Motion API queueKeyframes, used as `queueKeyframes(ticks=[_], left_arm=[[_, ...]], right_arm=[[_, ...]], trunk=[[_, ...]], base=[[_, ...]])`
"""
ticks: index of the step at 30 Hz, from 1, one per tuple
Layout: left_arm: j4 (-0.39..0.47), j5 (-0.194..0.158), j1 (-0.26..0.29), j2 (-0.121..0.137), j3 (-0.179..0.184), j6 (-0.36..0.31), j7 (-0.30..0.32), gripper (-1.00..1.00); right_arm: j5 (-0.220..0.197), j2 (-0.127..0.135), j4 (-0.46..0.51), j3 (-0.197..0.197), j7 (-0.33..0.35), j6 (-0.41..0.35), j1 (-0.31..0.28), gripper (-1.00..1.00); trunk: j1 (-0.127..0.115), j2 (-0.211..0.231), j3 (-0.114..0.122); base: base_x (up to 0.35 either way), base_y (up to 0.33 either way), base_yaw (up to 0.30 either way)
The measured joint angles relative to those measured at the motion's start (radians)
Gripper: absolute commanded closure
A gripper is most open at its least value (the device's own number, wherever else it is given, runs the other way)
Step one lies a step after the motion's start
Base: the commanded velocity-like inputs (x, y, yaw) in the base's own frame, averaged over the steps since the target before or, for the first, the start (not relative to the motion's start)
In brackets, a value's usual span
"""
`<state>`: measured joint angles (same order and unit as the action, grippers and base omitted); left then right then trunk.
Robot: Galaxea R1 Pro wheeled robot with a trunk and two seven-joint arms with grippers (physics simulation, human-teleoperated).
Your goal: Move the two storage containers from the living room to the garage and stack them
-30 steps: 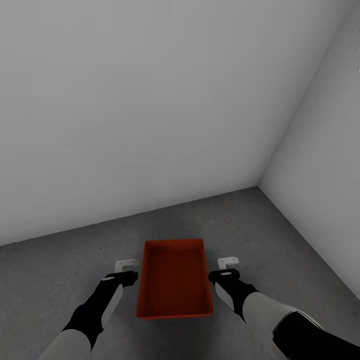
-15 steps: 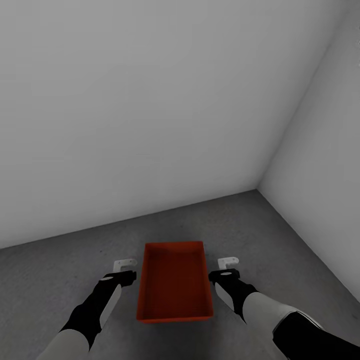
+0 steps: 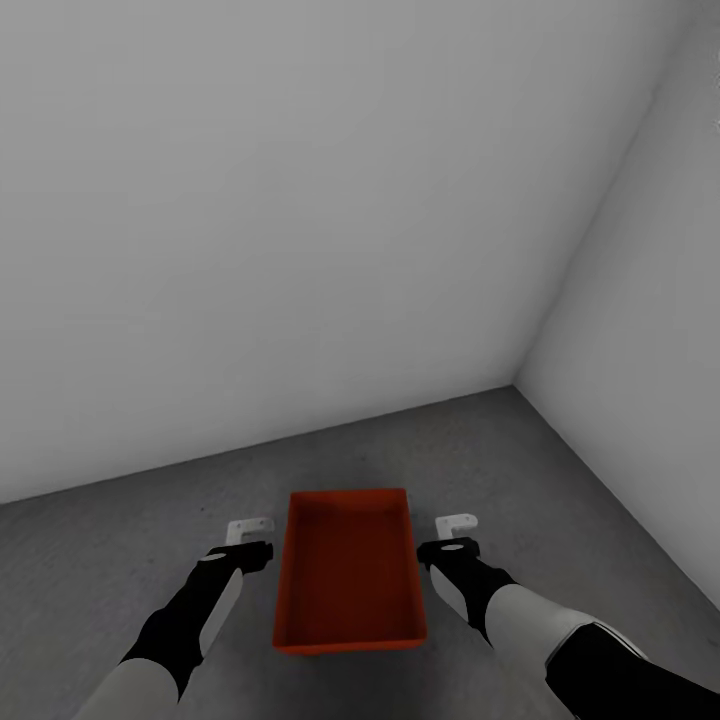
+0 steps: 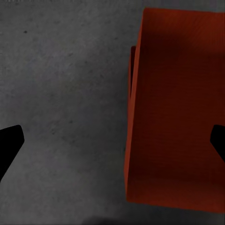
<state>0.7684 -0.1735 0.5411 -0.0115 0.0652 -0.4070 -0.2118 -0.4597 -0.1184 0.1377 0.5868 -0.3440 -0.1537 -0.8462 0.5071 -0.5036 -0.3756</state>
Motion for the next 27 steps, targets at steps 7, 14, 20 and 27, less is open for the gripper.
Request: queueKeyframes(ticks=[7, 14, 20, 27], left_arm=[[0.000, 0.000, 0.000, 0.000, -0.001, -0.001, -0.001, -1.00], [0.000, 0.000, 0.000, -0.001, -0.002, -0.001, -0.003, -1.00], [0.000, 0.000, 0.000, -0.001, -0.001, -0.001, -0.002, -1.00], [0.000, 0.000, 0.000, -0.001, 0.000, -0.002, -0.002, -1.00]], right_arm=[[0.000, 0.000, 0.000, 0.000, 0.000, 0.000, 0.000, -1.00], [0.000, 0.000, 0.000, 0.000, 0.000, 0.000, 0.000, -1.00], [0.000, 0.000, 0.000, 0.000, 0.000, 0.000, 0.000, -1.00], [0.000, 0.000, 0.000, 0.000, 0.000, 0.000, 0.000, -1.00]], trunk=[[0.000, 0.000, 0.011], [0.001, 0.000, 0.022], [0.001, 0.000, 0.032], [0.000, 0.000, 0.043]], base=[[-0.037, 0.000, 0.000], [-0.262, 0.000, 0.000], [-0.317, 0.000, 0.000], [-0.118, 0.000, 0.000]])
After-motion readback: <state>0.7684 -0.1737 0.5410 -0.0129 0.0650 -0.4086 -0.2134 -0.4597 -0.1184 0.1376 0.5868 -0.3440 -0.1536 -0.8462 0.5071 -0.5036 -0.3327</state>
